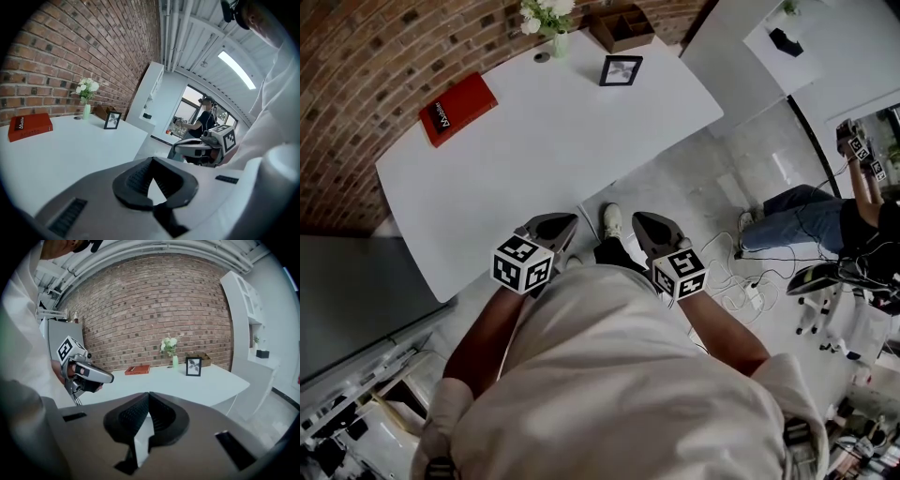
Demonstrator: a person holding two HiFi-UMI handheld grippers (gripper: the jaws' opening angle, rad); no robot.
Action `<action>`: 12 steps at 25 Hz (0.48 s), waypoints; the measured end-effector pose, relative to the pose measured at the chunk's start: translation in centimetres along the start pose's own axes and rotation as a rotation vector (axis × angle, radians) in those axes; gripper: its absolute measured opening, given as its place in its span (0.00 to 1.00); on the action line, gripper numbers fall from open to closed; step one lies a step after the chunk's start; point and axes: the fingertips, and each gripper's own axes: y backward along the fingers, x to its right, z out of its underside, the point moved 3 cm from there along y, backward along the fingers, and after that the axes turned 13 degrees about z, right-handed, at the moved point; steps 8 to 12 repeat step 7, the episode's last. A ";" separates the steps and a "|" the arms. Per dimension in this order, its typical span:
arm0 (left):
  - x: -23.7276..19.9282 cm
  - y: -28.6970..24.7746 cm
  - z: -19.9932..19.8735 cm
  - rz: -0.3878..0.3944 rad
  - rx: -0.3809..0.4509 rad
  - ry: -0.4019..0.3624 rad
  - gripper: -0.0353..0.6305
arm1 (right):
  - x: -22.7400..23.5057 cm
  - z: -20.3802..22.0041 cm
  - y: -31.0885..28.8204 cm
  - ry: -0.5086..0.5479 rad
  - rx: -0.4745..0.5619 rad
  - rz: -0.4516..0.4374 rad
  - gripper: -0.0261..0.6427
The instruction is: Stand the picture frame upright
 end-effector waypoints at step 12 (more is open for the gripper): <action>0.4 -0.2 0.5 -0.001 -0.008 0.003 0.05 | 0.3 0.6 0.8 -0.007 -0.005 0.016 0.05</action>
